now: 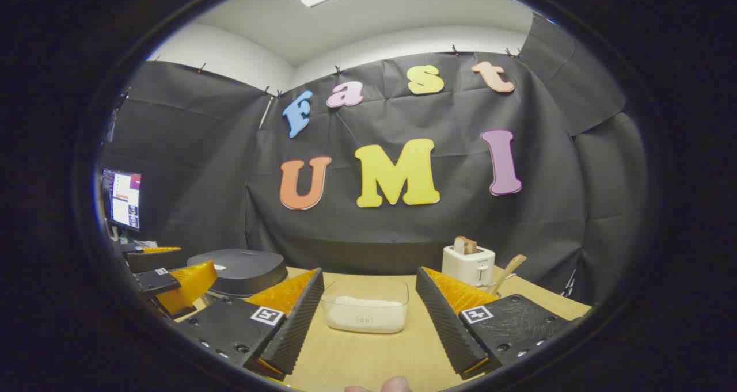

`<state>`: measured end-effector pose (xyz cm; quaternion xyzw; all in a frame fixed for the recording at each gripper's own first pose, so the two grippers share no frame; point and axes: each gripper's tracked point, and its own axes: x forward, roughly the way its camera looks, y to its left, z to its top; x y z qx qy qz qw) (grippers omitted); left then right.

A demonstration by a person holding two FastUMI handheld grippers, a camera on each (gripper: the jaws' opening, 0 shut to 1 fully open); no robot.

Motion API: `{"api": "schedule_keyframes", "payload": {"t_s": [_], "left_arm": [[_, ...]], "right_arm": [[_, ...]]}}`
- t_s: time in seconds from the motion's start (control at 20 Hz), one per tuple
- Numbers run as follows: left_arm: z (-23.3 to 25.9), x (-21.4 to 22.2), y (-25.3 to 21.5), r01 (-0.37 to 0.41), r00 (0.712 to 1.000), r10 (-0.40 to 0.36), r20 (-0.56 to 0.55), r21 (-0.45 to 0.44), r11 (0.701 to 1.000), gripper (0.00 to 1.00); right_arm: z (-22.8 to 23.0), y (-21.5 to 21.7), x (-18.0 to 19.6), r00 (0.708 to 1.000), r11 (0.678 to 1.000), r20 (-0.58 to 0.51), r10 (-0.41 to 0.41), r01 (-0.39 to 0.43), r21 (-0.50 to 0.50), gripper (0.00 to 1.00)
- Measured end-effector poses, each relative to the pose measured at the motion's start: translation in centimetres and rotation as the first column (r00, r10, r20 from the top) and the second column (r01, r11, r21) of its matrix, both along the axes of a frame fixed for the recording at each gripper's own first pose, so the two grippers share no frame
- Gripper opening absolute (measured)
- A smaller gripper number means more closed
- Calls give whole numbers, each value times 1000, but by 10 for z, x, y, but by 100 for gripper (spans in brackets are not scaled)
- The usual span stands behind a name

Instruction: Close the left gripper, press the button to open the rice cooker; take a wooden spoon from the chopstick holder with the right hand, scoop a spoonful of rice and pour it into the rice cooker, then put the wooden spoon back into the chopstick holder.

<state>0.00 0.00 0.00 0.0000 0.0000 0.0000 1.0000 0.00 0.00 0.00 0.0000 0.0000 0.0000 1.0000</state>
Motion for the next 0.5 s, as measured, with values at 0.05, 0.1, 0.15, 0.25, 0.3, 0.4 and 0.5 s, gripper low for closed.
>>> {"api": "schedule_keyframes", "payload": {"t_s": [0.05, 0.1, 0.15, 0.25, 0.3, 0.4, 0.5], "left_arm": [[1, 0, 1, -4, 1000, 4, 0, 0, 1000, 97], [2, 0, 1, -6, 1000, 6, 2, -3, 1000, 97], [1, -1, 2, -5, 1000, 5, 2, -7, 1000, 97], [1, -1, 3, -11, 1000, 11, -2, -14, 1000, 97], [0, -1, 4, -12, 1000, 11, -5, -15, 1000, 97], [-3, 1, 5, -15, 1000, 15, -13, -12, 1000, 97], [-4, 2, 5, -16, 1000, 16, -18, -9, 1000, 97]], "right_arm": [[1, -1, 0, 1000, 1000, 2, -1, 1, 3, 95], [-1, 0, 1, 1000, 1000, -1, -1, 1, 5, 95], [-1, 0, 1, 1000, 1000, -4, 1, -1, 3, 95], [-2, 3, 1, 1000, 1000, -7, 6, -6, 6, 95], [-2, 4, 2, 1000, 1000, -7, 9, -9, 6, 95], [-1, 4, 2, 1000, 1000, -2, 8, -8, 0, 92], [-3, 4, 2, 1000, 1000, -1, 7, -7, -4, 95]]}}
